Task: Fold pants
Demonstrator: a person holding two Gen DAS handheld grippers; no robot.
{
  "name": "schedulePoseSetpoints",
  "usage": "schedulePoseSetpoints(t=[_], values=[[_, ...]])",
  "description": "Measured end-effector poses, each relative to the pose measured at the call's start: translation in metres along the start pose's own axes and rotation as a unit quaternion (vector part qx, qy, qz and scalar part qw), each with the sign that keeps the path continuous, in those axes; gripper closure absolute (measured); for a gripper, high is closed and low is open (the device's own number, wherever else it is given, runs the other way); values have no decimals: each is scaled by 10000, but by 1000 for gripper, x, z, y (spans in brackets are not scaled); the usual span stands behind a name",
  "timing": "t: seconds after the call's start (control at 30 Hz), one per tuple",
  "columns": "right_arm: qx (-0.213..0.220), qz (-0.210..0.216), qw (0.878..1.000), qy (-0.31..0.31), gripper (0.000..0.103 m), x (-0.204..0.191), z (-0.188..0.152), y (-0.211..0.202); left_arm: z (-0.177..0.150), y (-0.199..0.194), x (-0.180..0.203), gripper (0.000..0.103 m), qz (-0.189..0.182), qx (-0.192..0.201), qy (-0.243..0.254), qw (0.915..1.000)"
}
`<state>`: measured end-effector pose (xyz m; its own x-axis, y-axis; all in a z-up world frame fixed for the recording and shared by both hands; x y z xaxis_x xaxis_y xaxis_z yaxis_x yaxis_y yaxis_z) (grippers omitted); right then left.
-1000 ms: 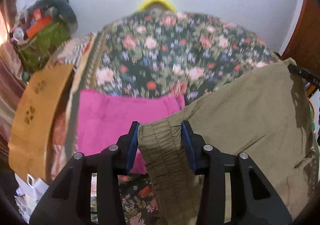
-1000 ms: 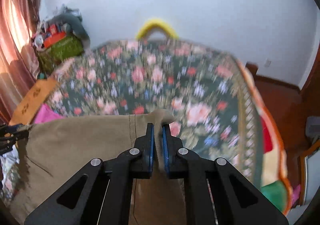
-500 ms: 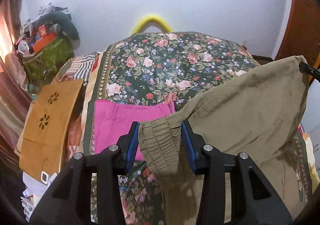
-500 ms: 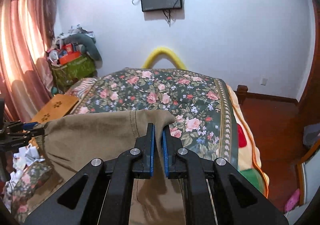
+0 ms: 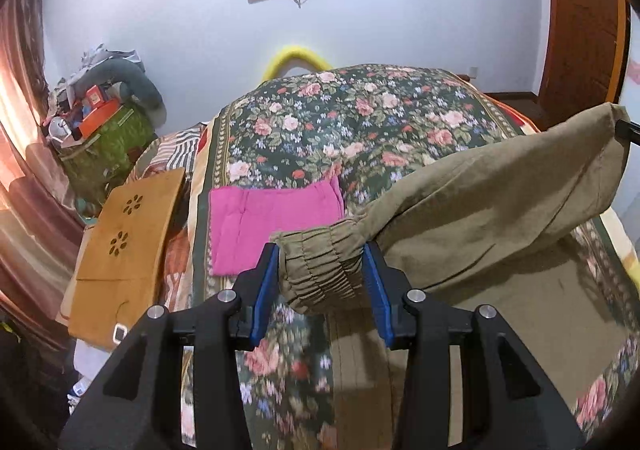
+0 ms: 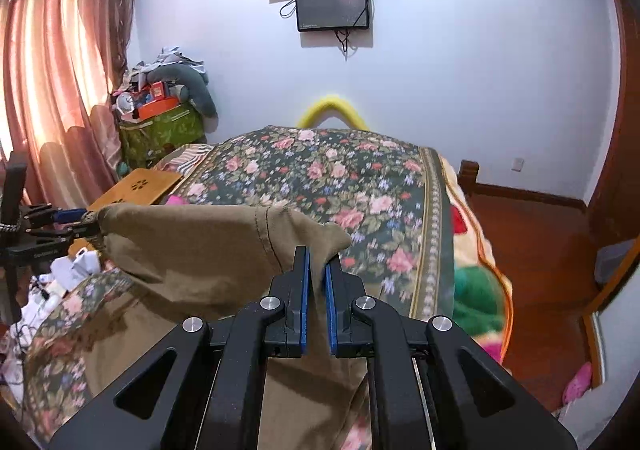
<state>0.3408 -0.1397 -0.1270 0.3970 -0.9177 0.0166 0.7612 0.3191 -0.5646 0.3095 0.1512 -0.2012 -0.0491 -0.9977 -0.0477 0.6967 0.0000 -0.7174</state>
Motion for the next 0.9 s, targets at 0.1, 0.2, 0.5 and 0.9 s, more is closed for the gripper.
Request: schedulePoseSetpoints(t=[0.1, 0.2, 0.5, 0.9], values=[[12, 28, 10000, -12, 97, -5, -17, -13, -16, -8, 3, 60, -4, -27, -39, 10000], [-18, 87, 9999, 46, 97, -10, -36, -26, -32, -13, 5, 60, -22, -72, -110, 9999], [-380, 82, 9989, 275, 97, -18, -104, -41, -91, -16, 20, 62, 18, -374, -70, 9993], [-926, -88, 9938, 603, 97, -21, -168, -45, -146, -13, 29, 63, 6, -800, -269, 9964]])
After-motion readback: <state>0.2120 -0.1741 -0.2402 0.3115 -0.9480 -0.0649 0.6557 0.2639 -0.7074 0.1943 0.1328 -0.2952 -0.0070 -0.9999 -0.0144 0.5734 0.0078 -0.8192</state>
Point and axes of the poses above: each gripper's, at about its wrist camera, not at the fingertips, and y roughly the way its jaws point, x to its right, z to its top, the point moved 9 cm from there along y, roughly the way its jaws point, and after that the axes turned 8 degrees about -z, right-handed, at the moved point
